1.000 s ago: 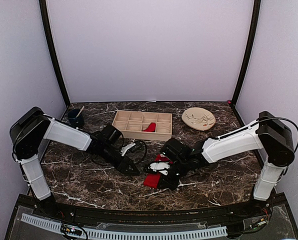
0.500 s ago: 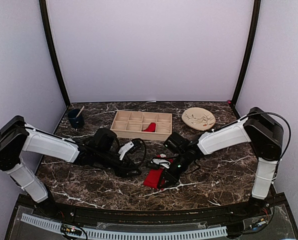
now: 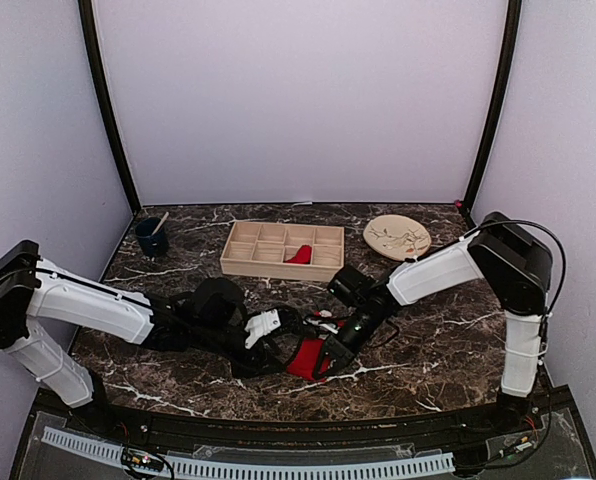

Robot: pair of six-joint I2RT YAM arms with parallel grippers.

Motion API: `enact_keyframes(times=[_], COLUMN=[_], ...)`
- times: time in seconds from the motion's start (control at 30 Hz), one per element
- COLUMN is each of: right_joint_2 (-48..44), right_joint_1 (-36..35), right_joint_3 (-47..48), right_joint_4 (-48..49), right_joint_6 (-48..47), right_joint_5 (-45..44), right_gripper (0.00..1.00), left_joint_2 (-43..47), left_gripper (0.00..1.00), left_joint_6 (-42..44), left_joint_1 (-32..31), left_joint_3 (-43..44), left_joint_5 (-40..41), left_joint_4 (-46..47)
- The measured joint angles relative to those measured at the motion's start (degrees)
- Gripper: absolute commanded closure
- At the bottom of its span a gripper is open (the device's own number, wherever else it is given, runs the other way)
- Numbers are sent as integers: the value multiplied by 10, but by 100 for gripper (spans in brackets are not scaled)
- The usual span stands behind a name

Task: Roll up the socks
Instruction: Roll the sock at the center of the board.

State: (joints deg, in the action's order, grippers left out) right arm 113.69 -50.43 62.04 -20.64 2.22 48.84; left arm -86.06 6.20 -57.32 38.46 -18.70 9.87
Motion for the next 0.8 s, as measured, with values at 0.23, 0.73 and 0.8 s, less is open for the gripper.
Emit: enact_keyframes(times=[0.23,0.73,0.8], right_joint_2=[13,31,31], right_joint_1=[10,10,10], right_joint_3=[2,3,3], right_joint_4=[-3,-3,-3], right_joint_6=[15,43,47], right_joint_5=[32,82,84], right_gripper=[96,97,97], left_joint_2=[-25,-60,-61], left_gripper=[59,66,67], left_joint_6=[75,202,213], left_joint_1=[-47,-87,-92], left_joint_3=[27,53,53], left_joint_5=[55,138,147], left_joint_4=[-45,-68,-67])
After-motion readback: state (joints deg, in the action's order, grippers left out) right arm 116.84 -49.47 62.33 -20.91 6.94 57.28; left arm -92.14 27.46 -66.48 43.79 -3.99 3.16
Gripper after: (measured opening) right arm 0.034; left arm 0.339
